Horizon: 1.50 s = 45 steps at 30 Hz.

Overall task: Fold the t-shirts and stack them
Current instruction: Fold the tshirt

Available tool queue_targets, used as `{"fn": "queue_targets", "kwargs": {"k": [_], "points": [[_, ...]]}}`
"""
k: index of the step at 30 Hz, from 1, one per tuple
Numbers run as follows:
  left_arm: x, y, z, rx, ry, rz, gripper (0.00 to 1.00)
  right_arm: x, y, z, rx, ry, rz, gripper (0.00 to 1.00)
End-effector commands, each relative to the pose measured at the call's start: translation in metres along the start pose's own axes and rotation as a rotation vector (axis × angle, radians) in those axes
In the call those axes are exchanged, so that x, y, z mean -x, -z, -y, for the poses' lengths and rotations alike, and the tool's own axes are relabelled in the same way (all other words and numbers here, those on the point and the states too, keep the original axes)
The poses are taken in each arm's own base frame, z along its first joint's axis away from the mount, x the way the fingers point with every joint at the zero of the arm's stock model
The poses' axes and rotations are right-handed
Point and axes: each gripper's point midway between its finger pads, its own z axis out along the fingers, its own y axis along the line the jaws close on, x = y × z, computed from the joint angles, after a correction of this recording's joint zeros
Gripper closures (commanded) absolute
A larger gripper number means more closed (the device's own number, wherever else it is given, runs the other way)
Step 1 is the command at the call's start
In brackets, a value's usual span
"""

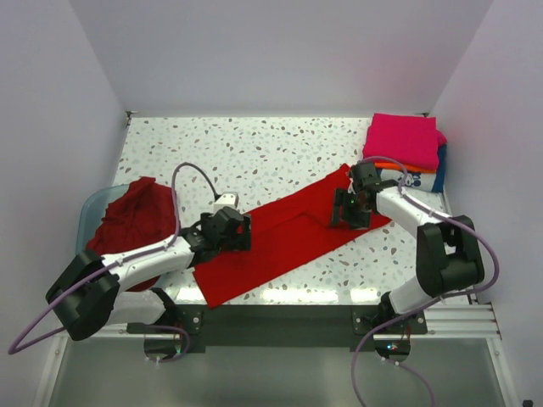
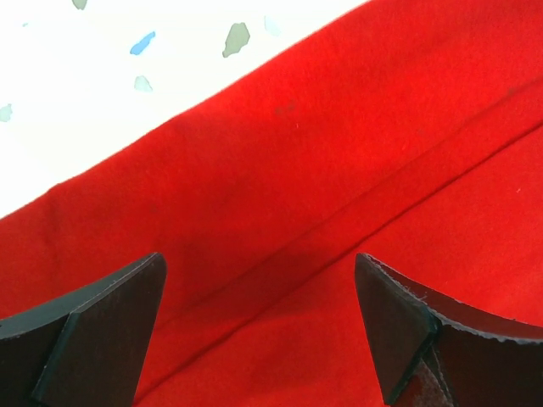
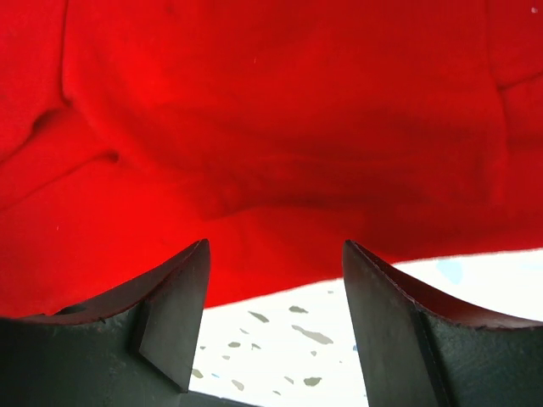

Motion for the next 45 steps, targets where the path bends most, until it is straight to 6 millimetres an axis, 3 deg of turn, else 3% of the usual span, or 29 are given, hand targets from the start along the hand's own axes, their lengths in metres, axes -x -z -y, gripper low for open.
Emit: {"fn": "queue_targets", "kwargs": {"k": [1, 13, 22, 35, 42, 43, 45], "points": [[0.0, -0.005, 0.01, -0.062, -0.019, 0.026, 0.02, 0.017, -0.01, -0.01, 0.042, -0.012, 0.067, 0.33], [-0.029, -0.012, 0.006, -0.08, -0.008, -0.035, 0.02, 0.013, -0.035, 0.006, -0.042, -0.006, 0.015, 0.33], [-0.051, 0.002, 0.008, -0.16, 0.102, -0.079, 0.02, 0.03, -0.055, 0.003, -0.057, -0.012, -0.004, 0.33], [-0.091, 0.023, 0.028, -0.254, 0.182, -0.161, 0.02, 0.084, -0.093, -0.023, -0.031, -0.005, -0.02, 0.33], [-0.1, 0.033, 0.056, -0.315, 0.196, -0.183, 0.02, 0.113, -0.11, -0.036, -0.019, 0.007, -0.015, 0.33], [-0.105, 0.033, 0.06, -0.313, 0.179, -0.196, 0.02, 0.124, -0.108, -0.04, -0.012, 0.01, 0.007, 0.33], [-0.098, 0.034, 0.072, -0.332, 0.181, -0.189, 0.02, 0.128, -0.114, -0.042, -0.017, 0.01, -0.002, 0.33]]}}
